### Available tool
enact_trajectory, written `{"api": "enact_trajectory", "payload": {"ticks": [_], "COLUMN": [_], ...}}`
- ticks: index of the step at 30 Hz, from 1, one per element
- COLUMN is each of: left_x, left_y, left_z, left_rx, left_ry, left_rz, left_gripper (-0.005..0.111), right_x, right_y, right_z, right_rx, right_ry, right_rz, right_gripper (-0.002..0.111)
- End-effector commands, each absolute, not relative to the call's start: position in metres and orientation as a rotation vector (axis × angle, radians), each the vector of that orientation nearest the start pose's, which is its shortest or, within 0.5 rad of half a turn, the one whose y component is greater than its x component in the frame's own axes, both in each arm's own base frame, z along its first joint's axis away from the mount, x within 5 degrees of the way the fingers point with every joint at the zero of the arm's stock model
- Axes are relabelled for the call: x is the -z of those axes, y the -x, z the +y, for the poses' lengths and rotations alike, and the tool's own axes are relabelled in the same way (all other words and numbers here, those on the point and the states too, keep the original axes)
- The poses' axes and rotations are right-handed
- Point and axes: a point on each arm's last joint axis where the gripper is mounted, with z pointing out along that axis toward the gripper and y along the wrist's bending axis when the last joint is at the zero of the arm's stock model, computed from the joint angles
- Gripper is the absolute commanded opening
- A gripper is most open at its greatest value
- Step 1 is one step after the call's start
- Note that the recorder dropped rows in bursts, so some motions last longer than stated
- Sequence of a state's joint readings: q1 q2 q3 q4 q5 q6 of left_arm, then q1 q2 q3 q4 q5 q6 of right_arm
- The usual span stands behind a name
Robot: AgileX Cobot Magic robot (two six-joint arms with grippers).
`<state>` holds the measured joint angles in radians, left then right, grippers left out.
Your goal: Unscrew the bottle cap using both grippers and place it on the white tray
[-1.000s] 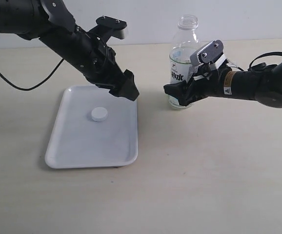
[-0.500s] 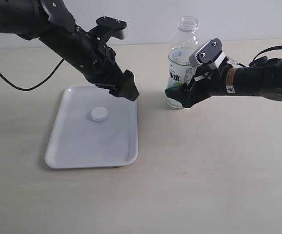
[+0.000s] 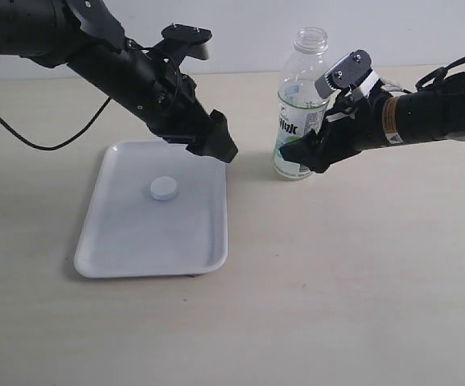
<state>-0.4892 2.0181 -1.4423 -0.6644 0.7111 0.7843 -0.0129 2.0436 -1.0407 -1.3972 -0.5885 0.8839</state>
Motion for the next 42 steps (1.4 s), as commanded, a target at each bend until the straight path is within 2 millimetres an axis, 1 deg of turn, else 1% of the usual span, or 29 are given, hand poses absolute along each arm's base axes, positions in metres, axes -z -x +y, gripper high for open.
{"api": "enact_trajectory", "payload": {"ticks": [1,2,4,6,9,11,12,14,15,18,21,24,26,28,30,31,32,33,34,35,36,37,38,40,41,42], "left_x": [-0.193,-0.194,-0.194,-0.195,-0.195,-0.195,-0.195,-0.195,-0.195,-0.2,-0.212,-0.223,-0.229,-0.237,-0.249,-0.262,-0.269,-0.282,-0.288,-0.294,-0.296,-0.307,-0.311,-0.328,-0.332,-0.342], "left_y": [-0.358,-0.358,-0.357,-0.357,-0.356,-0.356,-0.356,-0.356,-0.356,-0.355,-0.352,-0.346,-0.341,-0.337,-0.33,-0.323,-0.319,-0.309,-0.304,-0.295,-0.291,-0.281,-0.276,-0.254,-0.246,-0.235], "left_z": [-0.234,-0.234,-0.235,-0.236,-0.236,-0.236,-0.236,-0.237,-0.237,-0.236,-0.235,-0.233,-0.23,-0.226,-0.221,-0.214,-0.21,-0.201,-0.195,-0.183,-0.176,-0.16,-0.152,-0.126,-0.118,-0.109], "left_rx": [0.663,0.68,0.709,0.729,0.729,0.728,0.728,0.732,0.732,0.74,0.745,0.747,0.74,0.723,0.711,0.679,0.661,0.628,0.604,0.553,0.52,0.442,0.4,0.3,0.279,0.271], "left_ry": [-1.063,-1.054,-1.038,-1.035,-1.042,-1.043,-1.043,-1.046,-1.045,-1.044,-1.048,-1.051,-1.038,-0.992,-0.951,-0.906,-0.881,-0.816,-0.777,-0.69,-0.634,-0.515,-0.465,-0.335,-0.302,-0.253], "left_rz": [2.411,2.415,2.42,2.415,2.414,2.413,2.413,2.415,2.415,2.406,2.382,2.344,2.309,2.273,2.231,2.172,2.144,2.086,2.056,2.014,1.996,1.937,1.908,1.799,1.769,1.719], "left_gripper": [0.057,0.051,0.044,0.037,0.03,0.022,0.017,0.006,0.0,0.0,0.0,0.0,0.0,0.0,0.0,0.0,0.0,0.0,0.0,0.0,0.0,0.0,0.0,0.0,0.0,0.0], "right_x": [-0.115,-0.115,-0.118,-0.121,-0.127,-0.131,-0.132,-0.134,-0.135,-0.134,-0.137,-0.143,-0.148,-0.15,-0.151,-0.153,-0.154,-0.157,-0.159,-0.16,-0.162,-0.165,-0.167,-0.177,-0.182,-0.188], "right_y": [-0.383,-0.383,-0.383,-0.382,-0.379,-0.376,-0.375,-0.375,-0.375,-0.372,-0.369,-0.366,-0.365,-0.363,-0.36,-0.358,-0.357,-0.356,-0.356,-0.355,-0.355,-0.354,-0.352,-0.344,-0.339,-0.333], "right_z": [0.042,0.041,0.041,0.042,0.041,0.039,0.036,0.03,0.026,0.015,0.003,-0.003,-0.004,-0.003,-0.003,-0.002,-0.002,-0.002,-0.001,-0.001,0.0,0.0,0.001,0.001,0.002,0.001], "right_rx": [-0.412,-0.408,-0.408,-0.416,-0.417,-0.42,-0.427,-0.448,-0.448,-0.447,-0.459,-0.503,-0.535,-0.554,-0.555,-0.557,-0.553,-0.553,-0.55,-0.547,-0.546,-0.548,-0.544,-0.506,-0.486,-0.46], "right_ry": [0.788,0.773,0.767,0.754,0.782,0.792,0.761,0.633,0.603,0.557,0.512,0.483,0.48,0.472,0.47,0.471,0.478,0.494,0.51,0.519,0.508,0.48,0.468,0.44,0.431,0.412], "right_rz": [2.172,2.184,2.181,2.183,2.203,2.236,2.264,2.307,2.315,2.329,2.332,2.317,2.302,2.299,2.3,2.299,2.294,2.282,2.272,2.257,2.239,2.205,2.185,2.102,2.07,2.028], "right_gripper": [0.08,0.08,0.08,0.08,0.08,0.08,0.08,0.08,0.08,0.08,0.08,0.08,0.078,0.068,0.052,0.032,0.02,0.0,0.0,0.0,0.0,0.0,0.0,0.0,0.0,0.0]}}
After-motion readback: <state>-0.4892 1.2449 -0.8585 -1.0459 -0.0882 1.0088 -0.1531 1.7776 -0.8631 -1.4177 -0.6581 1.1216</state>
